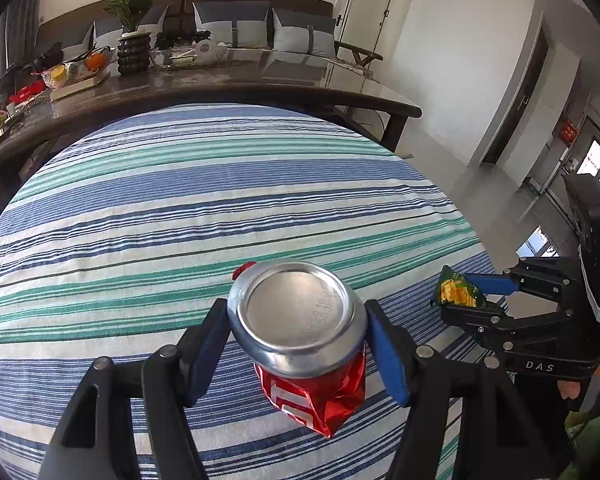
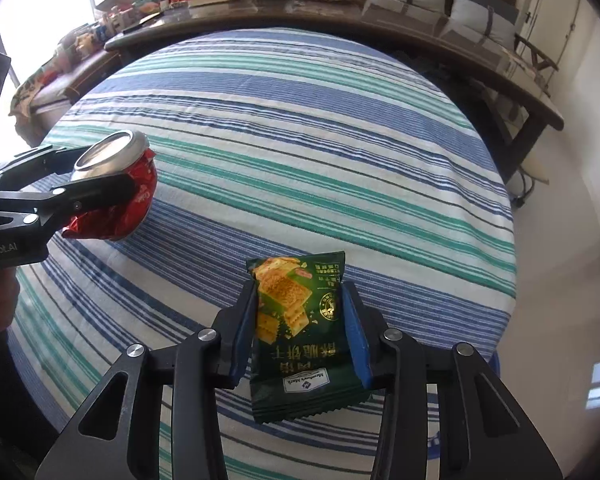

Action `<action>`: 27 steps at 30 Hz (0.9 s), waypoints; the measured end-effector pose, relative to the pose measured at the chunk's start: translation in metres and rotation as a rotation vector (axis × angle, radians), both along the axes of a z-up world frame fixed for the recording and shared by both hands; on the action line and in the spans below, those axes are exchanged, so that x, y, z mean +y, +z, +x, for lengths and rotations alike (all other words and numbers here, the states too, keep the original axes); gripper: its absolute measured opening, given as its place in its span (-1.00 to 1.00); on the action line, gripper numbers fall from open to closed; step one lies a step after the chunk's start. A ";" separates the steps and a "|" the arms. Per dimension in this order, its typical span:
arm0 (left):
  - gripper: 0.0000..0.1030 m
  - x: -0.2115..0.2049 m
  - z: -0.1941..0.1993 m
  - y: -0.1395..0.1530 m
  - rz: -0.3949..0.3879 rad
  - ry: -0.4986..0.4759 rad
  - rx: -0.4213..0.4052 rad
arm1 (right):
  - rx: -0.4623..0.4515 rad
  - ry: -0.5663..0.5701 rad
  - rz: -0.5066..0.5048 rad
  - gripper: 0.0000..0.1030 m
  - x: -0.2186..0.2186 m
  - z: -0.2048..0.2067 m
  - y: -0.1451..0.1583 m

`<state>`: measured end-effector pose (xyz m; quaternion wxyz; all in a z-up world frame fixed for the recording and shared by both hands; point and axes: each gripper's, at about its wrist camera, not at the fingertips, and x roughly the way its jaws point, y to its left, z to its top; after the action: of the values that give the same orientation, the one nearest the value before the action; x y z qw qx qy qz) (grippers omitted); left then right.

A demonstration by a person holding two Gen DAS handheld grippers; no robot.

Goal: Collect trash
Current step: 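Grasp the green cracker packet with the right gripper while the left gripper holds the can, then carry the can and cracker packet over the blue wastebasket with both grippers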

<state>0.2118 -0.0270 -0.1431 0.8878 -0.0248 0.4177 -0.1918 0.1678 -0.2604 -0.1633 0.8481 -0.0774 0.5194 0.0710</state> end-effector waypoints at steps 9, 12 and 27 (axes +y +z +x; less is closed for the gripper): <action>0.32 -0.049 -0.011 0.021 0.058 -0.013 -0.042 | -0.024 -0.024 0.079 -0.19 -0.024 -0.011 0.026; 0.32 -0.065 -0.014 0.025 0.076 -0.026 -0.051 | -0.036 -0.042 0.092 -0.19 -0.035 -0.017 0.032; 0.32 -0.208 -0.030 0.032 0.020 -0.266 -0.012 | -0.071 -0.322 0.149 -0.18 -0.179 -0.075 0.042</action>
<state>0.1815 -0.2354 -0.1114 0.8571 0.0408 0.4140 -0.3038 0.0928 -0.4399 -0.1210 0.8696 0.0675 0.4882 -0.0299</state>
